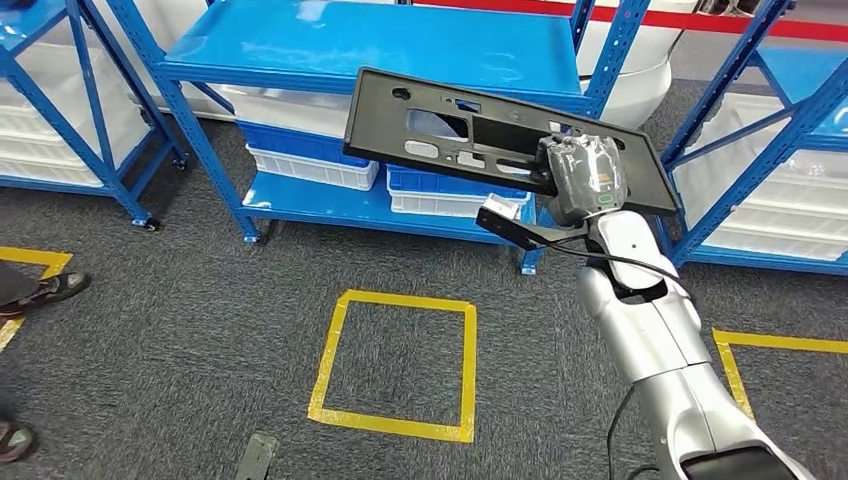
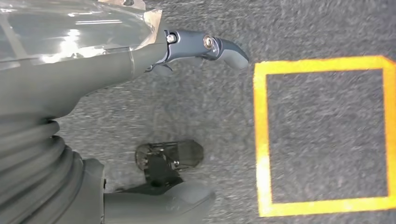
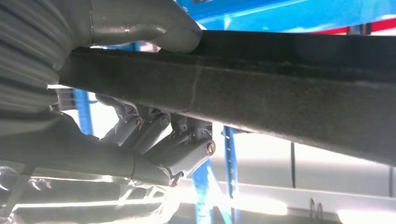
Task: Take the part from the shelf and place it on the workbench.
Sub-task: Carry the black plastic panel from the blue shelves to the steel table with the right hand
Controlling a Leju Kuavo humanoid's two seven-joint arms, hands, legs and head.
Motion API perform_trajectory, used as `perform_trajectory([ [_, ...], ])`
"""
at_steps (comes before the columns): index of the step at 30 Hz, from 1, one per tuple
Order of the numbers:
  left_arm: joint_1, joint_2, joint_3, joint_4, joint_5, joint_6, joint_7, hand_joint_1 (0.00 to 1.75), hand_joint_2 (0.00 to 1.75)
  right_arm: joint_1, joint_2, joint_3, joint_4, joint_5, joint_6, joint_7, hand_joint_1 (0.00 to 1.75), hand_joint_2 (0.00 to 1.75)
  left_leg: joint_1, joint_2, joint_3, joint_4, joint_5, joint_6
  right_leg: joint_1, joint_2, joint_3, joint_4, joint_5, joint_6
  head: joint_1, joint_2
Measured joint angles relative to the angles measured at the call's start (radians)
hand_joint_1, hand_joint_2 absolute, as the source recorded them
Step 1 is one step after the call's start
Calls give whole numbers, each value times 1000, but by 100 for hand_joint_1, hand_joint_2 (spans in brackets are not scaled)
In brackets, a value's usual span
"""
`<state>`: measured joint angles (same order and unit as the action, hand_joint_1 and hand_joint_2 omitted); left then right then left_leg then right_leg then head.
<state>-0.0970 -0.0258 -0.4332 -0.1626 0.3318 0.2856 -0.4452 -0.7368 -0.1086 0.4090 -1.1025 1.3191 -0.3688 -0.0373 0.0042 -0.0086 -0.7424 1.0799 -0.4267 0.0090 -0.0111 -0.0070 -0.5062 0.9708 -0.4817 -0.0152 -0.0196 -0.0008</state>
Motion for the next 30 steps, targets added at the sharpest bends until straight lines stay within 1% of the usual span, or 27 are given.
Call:
perform_trajectory([
  [1, 0, 0, 0, 0, -1, 0, 0, 0, 175, 2, 1, 0, 0, 1, 1, 0, 173, 175, 2, 1, -12, 63, -60, -6, 1, -1, -16, 0, 15, -4, -2, 0],
  [2, 0, 0, 0, 0, -2, 0, 0, 0, 175, 5, 1, -1, 0, 1, 1, 1, 173, 175, 5, 1, -22, 134, -105, -13, 1, -1, -32, 2, 28, -5, -4, 0],
  [3, 0, 1, 0, 0, -3, 0, 0, 0, 175, 9, 2, -1, 0, 3, 1, 1, 173, 175, 9, 2, -26, 195, -123, -19, 0, -1, -49, 5, 40, -3, -5, 0],
  [4, -1, 1, -1, 0, -4, -1, 0, 0, 175, 14, 2, -2, 0, 4, 1, 2, 173, 175, 14, 3, -21, 234, -117, -24, 0, -1, -67, 8, 52, 0, -5, 0],
  [5, -1, 2, -1, 0, -5, -1, 1, 0, 175, 18, 2, -3, 0, 6, 1, 2, 173, 175, 18, 4, -1, 240, -93, -29, -2, -2, -84, 14, 61, 5, -5, 0],
  [6, -2, 2, -2, 0, -5, -1, 1, 0, 175, 22, 2, -5, 0, 8, 1, 3, 173, 175, 23, 5, 36, 210, -67, -34, -4, -2, -102, 22, 70, 10, -5, 0],
  [7, -4, 2, -2, -1, -6, -1, 3, 0, 175, 23, 2, -8, 0, 9, 1, 4, 173, 175, 27, 5, 92, 150, -58, -38, -5, -2, -119, 32, 77, 16, -6, 0],
  [9, -10, 2, -3, -2, -7, -2, 6, 0, 175, 21, 1, -16, -1, 8, 3, 5, 173, 175, 27, 3, 190, 18, -82, -36, -3, -2, -146, 52, 89, 30, -5, 0],
  [10, -12, 2, -3, -2, -7, -2, 8, 0, 175, 18, 1, -21, -1, 8, 6, 5, 173, 175, 23, 1, 214, -23, -97, -29, -2, -2, -154, 57, 98, 38, -5, 0],
  [11, -12, 3, -3, -3, -7, -2, 9, 0, 175, 15, 1, -24, -1, 8, 8, 5, 173, 175, 18, 1, 217, -39, -100, -19, -1, -3, -158, 57, 108, 47, -4, 0],
  [12, -12, 2, -3, -2, -7, -2, 11, 0, 175, 13, -1, -27, 0, 9, 11, 5, 173, 175, 16, 3, 208, -42, -91, -6, 0, -2, -164, 54, 118, 57, -4, 0],
  [13, -12, 2, -3, -2, -7, -2, 12, 0, 175, 12, -2, -30, 0, 9, 15, 5, 173, 175, 14, 5, 197, -45, -77, 8, 0, -1, -173, 57, 114, 61, -4, 0],
  [14, -11, 3, -3, -2, -7, -2, 13, 0, 175, 11, -4, -32, 1, 9, 17, 5, 173, 175, 13, 8, 184, -48, -61, 21, -1, 1, -186, 73, 92, 60, -3, 0],
  [15, -12, 3, -3, -2, -7, -2, 13, 0, 175, 9, -6, -35, 3, 9, 20, 5, 173, 175, 15, 10, 167, -51, -44, 30, -2, 2, -203, 109, 54, 56, -1, 0],
  [17, -13, 3, -3, -2, -7, -2, 13, 0, 175, 2, -7, -39, 5, 10, 25, 5, 173, 175, 14, 12, 130, -51, -14, 38, -5, 4, -234, 227, -40, 47, 4, 0],
  [18, -13, 3, -3, -2, -7, -3, 13, 0, 175, -2, -8, -40, 8, 10, 26, 5, 173, 175, 14, 12, 112, -51, 1, 37, -5, 4, -240, 291, -67, 51, 5, 0],
  [19, -13, 3, -3, -2, -7, -4, 13, 0, 175, -4, -9, -41, 10, 10, 27, 5, 173, 175, 13, 13, 93, -50, 16, 36, -5, 4, -237, 339, -71, 60, 5, 0],
  [20, -13, 2, -3, -2, -7, -4, 13, 0, 175, -6, -10, -42, 13, 10, 28, 5, 173, 175, 13, 13, 73, -50, 32, 34, -5, 4, -220, 364, -57, 72, 5, 0],
  [21, -13, 2, -3, -2, -7, -4, 13, 0, 175, -7, -11, -43, 15, 10, 29, 5, 173, 175, 14, 14, 55, -50, 48, 30, -5, 4, -184, 346, -31, 82, 5, 0],
  [22, -13, 2, -3, -2, -7, -4, 13, 0, 175, -8, -11, -43, 16, 10, 29, 5, 173, 175, 15, 14, 38, -49, 63, 26, -6, 4, -134, 297, -12, 87, 5, 0],
  [23, -13, 1, -3, -2, -7, -4, 13, 0, 175, -10, -10, -43, 16, 10, 29, 5, 173, 175, 14, 14, 24, -49, 78, 21, -4, 5, -68, 215, -20, 85, 5, 0],
  [24, -13, 1, -3, -2, -7, -4, 13, 0, 175, -13, -9, -43, 16, 10, 28, 5, 173, 175, 14, 14, 15, -51, 92, 15, 0, 6, -17, 138, -40, 75, 3, 0],
  [25, -13, 2, -3, -2, -7, -4, 13, 0, 175, -16, -9, -44, 17, 10, 28, 5, 173, 175, 12, 14, 11, -55, 107, 9, 2, 8, 17, 77, -61, 65, 2, 0],
  [26, -13, 3, -3, -2, -7, -4, 12, 0, 175, -18, -8, -45, 17, 11, 29, 5, 173, 175, 11, 12, 8, -61, 121, 4, 4, 10, 33, 42, -75, 56, 1, 0],
  [28, -10, 5, -3, -2, -6, -4, 13, 0, 175, -18, -8, -46, 22, 11, 30, 4, 173, 175, 13, 10, 0, -68, 138, -3, -3, 11, 13, 42, -59, 43, -1, 0],
  [29, -8, 6, -3, -2, -6, -4, 13, 0, 175, -17, -7, -45, 25, 11, 31, 4, 173, 175, 15, 9, -10, -60, 118, -5, -5, 9, 3, 47, -48, 33, -2, 0],
  [30, -5, 6, -3, -1, -6, -5, 13, 0, 175, -16, -7, -45, 27, 11, 31, 4, 173, 175, 17, 9, -20, -35, 75, -9, -7, 7, -12, 48, -35, 23, -4, 0],
])
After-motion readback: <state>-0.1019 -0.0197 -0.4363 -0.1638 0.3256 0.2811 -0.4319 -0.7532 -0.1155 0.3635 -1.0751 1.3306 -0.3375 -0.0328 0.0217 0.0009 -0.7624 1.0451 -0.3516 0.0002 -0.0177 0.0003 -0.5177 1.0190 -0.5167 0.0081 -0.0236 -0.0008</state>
